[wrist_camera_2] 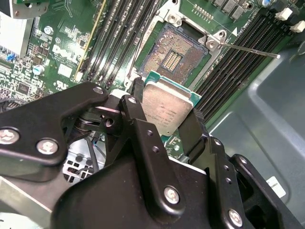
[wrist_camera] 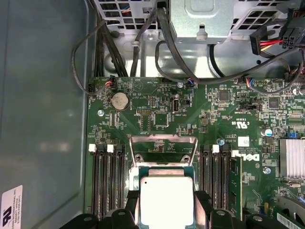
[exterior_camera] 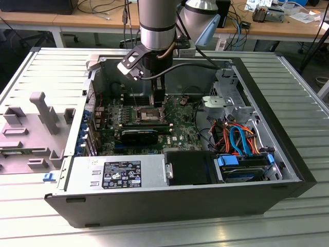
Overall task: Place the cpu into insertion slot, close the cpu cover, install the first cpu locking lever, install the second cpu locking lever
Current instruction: 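Place the cpu into insertion slot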
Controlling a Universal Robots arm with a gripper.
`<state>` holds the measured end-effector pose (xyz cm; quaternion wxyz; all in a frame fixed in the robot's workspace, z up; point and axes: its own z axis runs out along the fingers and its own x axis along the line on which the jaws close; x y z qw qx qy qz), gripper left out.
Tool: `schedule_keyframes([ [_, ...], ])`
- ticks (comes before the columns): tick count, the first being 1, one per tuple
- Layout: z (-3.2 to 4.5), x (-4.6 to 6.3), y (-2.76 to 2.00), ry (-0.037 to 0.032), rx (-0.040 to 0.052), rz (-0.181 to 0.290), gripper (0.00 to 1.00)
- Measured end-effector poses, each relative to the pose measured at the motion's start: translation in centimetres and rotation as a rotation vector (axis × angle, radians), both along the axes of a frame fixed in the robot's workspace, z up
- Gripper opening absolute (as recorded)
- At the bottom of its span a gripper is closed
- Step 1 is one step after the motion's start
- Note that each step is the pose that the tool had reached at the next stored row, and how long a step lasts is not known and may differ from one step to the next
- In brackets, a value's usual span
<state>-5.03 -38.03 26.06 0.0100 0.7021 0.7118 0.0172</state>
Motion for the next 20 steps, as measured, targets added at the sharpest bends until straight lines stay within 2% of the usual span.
schedule_keyframes([
  [20, -0.03, 0.0, 0.0, 0.0, 0.0, -0.049, 0.54],
])
